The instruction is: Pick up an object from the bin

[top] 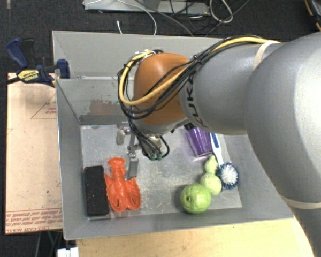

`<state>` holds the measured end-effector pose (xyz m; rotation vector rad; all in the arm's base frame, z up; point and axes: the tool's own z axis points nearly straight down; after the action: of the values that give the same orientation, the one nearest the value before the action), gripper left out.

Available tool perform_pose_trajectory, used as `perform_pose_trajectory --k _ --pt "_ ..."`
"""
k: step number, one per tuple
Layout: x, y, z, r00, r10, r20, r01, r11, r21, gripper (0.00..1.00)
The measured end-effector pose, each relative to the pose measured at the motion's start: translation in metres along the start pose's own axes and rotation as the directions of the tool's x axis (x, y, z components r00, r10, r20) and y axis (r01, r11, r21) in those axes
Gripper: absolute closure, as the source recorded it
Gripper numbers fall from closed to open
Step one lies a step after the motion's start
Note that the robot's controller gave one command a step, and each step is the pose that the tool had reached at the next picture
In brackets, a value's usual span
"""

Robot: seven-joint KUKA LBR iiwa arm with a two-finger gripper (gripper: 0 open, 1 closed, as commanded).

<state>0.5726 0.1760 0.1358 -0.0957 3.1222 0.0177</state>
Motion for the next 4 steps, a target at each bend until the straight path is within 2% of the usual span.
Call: perform_pose_trajectory --k 1,2,3,4 --pt "0.046 -0.009 0.035 0.982 -0.19 -0.017 0.19 0.982 0.002 0.0" --pt "0.06 -0.043 0.063 1.0 -0.014 0.006 0.014 1.0 -0.002 1.0" --pt "0.06 -0.043 0.063 1.0 -0.013 0.006 0.013 1.0 -0.002 1.0" --pt "0.076 -0.043 0.009 0.999 -0.039 0.011 0.039 0.999 -0.003 1.0"
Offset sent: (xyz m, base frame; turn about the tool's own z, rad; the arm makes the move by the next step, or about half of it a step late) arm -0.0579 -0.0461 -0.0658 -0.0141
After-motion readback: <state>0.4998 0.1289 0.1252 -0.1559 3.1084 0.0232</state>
